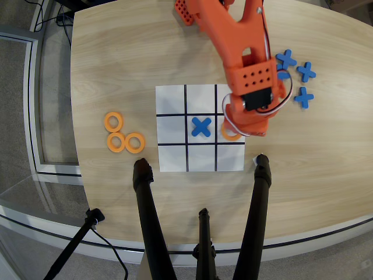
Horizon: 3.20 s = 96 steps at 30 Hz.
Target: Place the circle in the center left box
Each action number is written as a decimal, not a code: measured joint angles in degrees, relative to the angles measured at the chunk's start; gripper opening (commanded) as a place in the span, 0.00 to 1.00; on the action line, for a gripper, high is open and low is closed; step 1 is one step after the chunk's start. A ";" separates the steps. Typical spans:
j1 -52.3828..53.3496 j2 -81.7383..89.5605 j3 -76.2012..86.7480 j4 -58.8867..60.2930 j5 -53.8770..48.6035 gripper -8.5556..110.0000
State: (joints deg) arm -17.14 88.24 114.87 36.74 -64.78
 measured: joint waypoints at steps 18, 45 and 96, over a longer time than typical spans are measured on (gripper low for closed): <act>-0.53 -5.63 0.18 -4.39 0.00 0.07; -0.09 -1.05 -4.31 3.78 0.00 0.13; 15.29 104.33 65.48 34.63 -24.52 0.07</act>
State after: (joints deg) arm -1.85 192.57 180.35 71.37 -89.30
